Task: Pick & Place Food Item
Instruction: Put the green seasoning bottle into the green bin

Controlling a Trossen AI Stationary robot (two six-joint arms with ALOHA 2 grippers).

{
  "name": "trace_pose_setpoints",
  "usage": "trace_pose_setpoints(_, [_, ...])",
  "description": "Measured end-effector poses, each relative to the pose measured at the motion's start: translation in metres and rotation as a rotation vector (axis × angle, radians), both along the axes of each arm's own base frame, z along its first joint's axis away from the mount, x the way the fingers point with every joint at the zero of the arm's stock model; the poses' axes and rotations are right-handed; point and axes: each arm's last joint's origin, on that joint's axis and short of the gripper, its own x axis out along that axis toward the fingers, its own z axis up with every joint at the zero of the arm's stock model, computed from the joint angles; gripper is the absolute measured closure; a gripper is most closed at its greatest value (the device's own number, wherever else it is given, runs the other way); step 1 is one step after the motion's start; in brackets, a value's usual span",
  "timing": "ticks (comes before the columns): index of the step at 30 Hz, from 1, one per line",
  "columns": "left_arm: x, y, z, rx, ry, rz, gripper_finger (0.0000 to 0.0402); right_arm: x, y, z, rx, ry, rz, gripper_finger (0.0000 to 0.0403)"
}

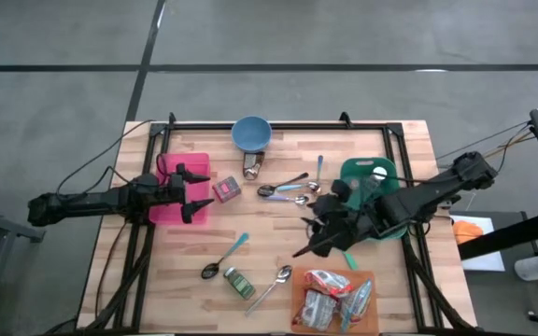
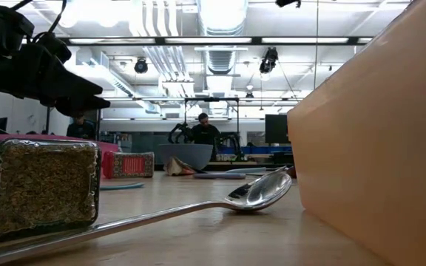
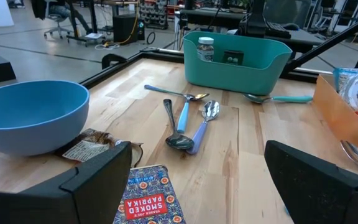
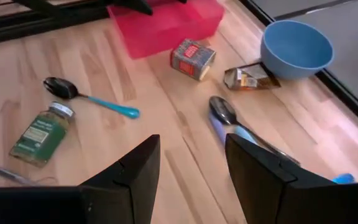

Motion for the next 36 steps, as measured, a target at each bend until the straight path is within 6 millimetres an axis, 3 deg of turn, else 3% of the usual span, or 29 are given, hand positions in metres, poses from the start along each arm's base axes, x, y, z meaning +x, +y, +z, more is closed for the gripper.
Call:
trace_pose_setpoints(11, [0.0,0.0,0.0,0.0,0.0,0.0,0.003,0.06,-0.003,-0.023,0.22,-0.006,0.116,0.022])
trace_pose_setpoints(15, [0.0,0.0,0.0,0.0,0.0,0.0,0.003,0.085,0.0,-0.033,0.275,0.04,0.153,0.0192])
trace_pose_setpoints(21, [0.0,0.0,0.0,0.0,0.0,0.001,0.003,0.124,0.01,-0.044,0.237,0.078,0.186,0.0136])
trace_pose_setpoints(28, [0.0,0.0,0.0,0.0,0.0,0.0,0.003,0.17,0.025,-0.073,0.222,0.188,0.166,0.0126])
trace_pose_setpoints(31, [0.0,0.0,0.0,0.0,0.0,0.0,0.003,0.181,0.029,-0.079,0.224,0.242,0.137,0.0126])
trace_pose_setpoints(36, [0.0,0.0,0.0,0.0,0.0,0.0,0.003,0.183,0.037,-0.073,0.204,0.29,0.112,0.0126])
